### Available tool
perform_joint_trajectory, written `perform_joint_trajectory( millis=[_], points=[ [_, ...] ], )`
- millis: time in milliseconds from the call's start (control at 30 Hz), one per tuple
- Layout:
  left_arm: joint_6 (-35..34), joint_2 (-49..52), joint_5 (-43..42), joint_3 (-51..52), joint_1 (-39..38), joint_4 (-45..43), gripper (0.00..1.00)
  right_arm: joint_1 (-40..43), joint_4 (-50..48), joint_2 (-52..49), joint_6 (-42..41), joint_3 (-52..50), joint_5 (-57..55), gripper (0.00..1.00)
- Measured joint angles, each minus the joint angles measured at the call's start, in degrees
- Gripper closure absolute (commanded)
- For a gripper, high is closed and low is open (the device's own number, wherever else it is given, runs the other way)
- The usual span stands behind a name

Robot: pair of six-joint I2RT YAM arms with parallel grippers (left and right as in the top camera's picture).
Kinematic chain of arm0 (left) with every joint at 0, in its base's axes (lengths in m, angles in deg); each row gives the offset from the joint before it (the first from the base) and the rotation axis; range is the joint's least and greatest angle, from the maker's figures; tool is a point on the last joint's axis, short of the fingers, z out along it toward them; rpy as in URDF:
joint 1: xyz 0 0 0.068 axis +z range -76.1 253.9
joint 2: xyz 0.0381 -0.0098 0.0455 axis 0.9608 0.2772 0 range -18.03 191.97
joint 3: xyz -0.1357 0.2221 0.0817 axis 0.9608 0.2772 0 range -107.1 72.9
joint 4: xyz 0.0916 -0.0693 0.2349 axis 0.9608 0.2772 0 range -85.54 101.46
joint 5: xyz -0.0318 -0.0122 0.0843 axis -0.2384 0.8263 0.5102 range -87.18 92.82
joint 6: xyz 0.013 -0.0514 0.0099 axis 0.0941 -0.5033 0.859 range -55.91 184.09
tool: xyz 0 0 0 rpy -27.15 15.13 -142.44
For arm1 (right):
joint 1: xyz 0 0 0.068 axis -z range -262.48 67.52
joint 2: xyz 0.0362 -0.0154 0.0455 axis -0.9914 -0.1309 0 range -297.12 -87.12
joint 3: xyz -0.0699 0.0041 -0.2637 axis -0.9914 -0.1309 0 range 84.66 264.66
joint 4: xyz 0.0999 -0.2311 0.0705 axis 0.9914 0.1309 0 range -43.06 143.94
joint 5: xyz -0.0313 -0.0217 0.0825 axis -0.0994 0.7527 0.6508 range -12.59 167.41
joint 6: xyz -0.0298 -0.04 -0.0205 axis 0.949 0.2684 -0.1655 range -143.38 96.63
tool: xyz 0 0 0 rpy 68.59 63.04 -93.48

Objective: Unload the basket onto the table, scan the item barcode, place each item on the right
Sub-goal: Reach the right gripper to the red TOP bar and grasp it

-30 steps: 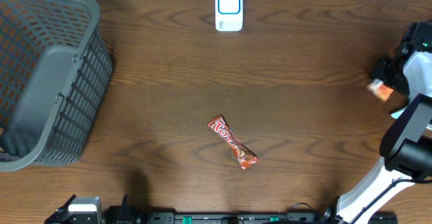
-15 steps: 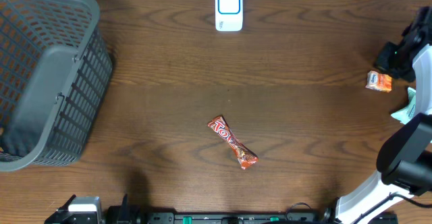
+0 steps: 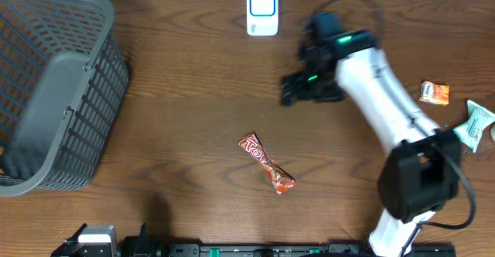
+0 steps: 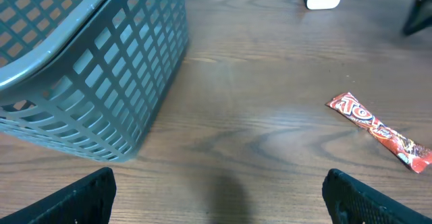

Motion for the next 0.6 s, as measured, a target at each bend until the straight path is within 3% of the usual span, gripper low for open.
perform_joint_trajectory(
  millis=[67, 167, 267, 333, 400, 533, 600],
  points=[
    [0.0, 0.0, 0.0, 0.0, 0.0, 0.0, 0.02, -6.4, -0.2, 0.0, -0.2, -0.7, -3.4, 0.02],
    [0.0, 0.0, 0.0, 0.0, 0.0, 0.0, 0.02, -15.9, -0.2, 0.0, -2.2, -3.4, -10.5, 0.12],
    [0.0, 0.0, 0.0, 0.0, 0.0, 0.0, 0.02, -20.8, -3.2, 0.0, -3.2, -7.3, -13.9, 0.14],
    [0.0, 0.0, 0.0, 0.0, 0.0, 0.0, 0.02, -23.1, -6.0, 0.0, -3.5, -10.3, -15.6, 0.22],
    [0.0, 0.0, 0.0, 0.0, 0.0, 0.0, 0.02, -25.1, -10.3, 0.0, -3.9, -14.0, -17.4, 0.38],
    [0.0, 0.0, 0.0, 0.0, 0.0, 0.0, 0.02, -26.7, -17.2, 0.0, -4.0, -20.9, -20.8, 0.59],
    [0.0, 0.0, 0.0, 0.0, 0.0, 0.0, 0.02, -26.7, -18.5, 0.0, -4.3, -23.0, -21.9, 0.88]
  ],
)
